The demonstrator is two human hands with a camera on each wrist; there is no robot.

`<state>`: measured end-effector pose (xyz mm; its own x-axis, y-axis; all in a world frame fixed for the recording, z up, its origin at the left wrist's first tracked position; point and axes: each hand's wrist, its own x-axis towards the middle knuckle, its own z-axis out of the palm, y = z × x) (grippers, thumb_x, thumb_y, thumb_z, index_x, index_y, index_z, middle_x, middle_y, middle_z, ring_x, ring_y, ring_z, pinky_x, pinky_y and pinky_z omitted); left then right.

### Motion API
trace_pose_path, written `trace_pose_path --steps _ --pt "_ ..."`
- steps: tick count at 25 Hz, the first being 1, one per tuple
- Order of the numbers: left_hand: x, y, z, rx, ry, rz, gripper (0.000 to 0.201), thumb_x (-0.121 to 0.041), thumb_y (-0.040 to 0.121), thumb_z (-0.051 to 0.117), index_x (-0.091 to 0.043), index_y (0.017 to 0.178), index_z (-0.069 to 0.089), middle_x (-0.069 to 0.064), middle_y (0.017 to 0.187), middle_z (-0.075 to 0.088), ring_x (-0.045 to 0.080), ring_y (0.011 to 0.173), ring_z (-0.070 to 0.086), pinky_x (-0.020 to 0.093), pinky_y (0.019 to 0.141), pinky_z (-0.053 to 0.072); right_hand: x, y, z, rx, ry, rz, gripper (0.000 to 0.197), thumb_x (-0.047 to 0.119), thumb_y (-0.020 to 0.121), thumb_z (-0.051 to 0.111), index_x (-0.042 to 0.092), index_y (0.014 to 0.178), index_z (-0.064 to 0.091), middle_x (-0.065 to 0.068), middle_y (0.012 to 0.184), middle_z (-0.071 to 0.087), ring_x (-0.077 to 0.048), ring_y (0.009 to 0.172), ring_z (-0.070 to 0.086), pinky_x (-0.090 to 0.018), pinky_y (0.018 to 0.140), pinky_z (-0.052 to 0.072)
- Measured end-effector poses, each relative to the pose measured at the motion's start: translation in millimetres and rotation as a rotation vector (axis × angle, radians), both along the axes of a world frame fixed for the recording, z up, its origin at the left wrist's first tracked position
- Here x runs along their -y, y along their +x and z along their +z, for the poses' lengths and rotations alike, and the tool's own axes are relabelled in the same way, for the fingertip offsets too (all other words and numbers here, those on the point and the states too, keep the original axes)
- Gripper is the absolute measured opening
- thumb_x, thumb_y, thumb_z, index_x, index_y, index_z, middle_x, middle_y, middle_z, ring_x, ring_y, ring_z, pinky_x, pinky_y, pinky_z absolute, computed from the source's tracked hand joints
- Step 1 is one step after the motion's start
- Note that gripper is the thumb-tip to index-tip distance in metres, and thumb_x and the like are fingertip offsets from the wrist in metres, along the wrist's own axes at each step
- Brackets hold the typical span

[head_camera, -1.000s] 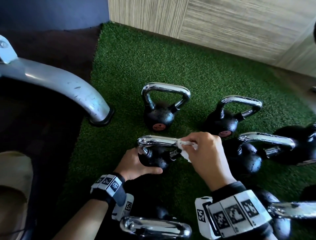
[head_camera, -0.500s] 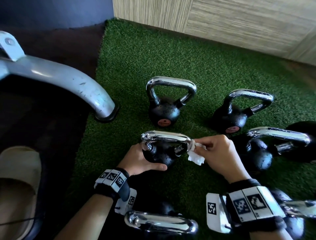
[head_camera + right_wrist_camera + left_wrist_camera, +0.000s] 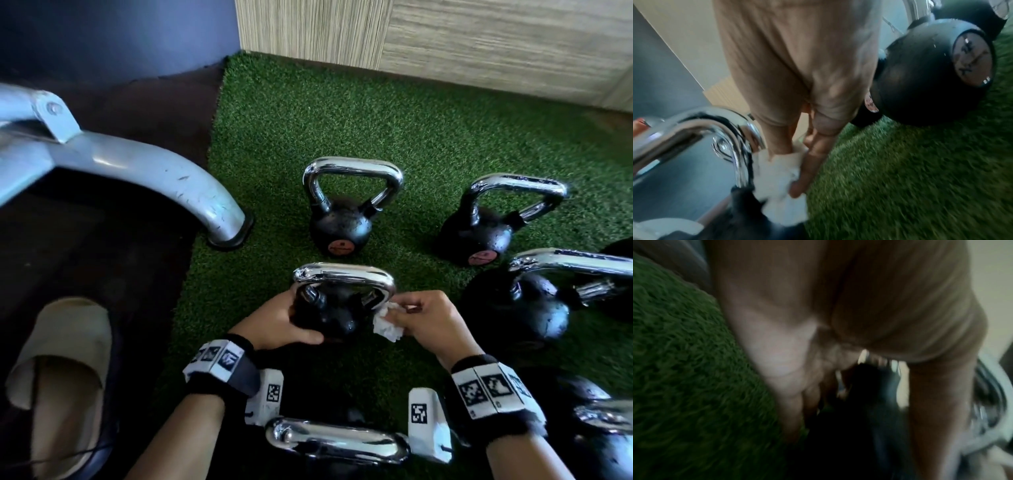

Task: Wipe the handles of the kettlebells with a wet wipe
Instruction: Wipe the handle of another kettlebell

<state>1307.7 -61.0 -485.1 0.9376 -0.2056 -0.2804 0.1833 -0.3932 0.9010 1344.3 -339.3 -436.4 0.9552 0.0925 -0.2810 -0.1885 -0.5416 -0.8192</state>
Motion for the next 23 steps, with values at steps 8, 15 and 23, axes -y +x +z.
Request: trace_pose_path --steps 8,15,23 --pt "-31.7 -31.2 104.5 0.358 -0.237 0.501 0.023 -0.017 0.098 0.065 -0.027 0.117 0.073 -0.003 0.112 0.077 0.013 0.108 0.072 0.029 0.097 0.056 -11.7 -22.4 105.7 0.292 0.169 0.088 0.021 0.003 0.074 0.087 0.021 0.084 0.081 -0.001 0.077 0.079 -0.014 0.070 0.071 -0.031 0.072 0.056" --pt "-3.1 -31.0 156.0 0.117 -0.374 0.103 0.036 -0.050 0.091 0.057 -0.028 0.105 0.081 0.000 0.119 0.076 0.026 0.121 0.067 0.044 0.104 0.054 -80.2 -26.3 134.6 0.511 0.206 0.278 0.021 0.004 0.072 0.086 0.022 0.082 0.079 0.012 0.075 0.077 0.001 0.068 0.071 -0.015 0.068 0.052" --pt "8.2 -18.5 149.0 0.421 -0.335 0.275 0.025 -0.015 0.090 0.071 -0.025 0.112 0.076 -0.011 0.102 0.079 -0.001 0.095 0.072 0.018 0.086 0.056 -51.5 -7.6 126.9 0.523 -0.018 0.298 0.039 0.010 0.068 0.085 0.028 0.097 0.066 0.009 0.089 0.070 -0.009 0.073 0.064 -0.012 0.065 0.046"
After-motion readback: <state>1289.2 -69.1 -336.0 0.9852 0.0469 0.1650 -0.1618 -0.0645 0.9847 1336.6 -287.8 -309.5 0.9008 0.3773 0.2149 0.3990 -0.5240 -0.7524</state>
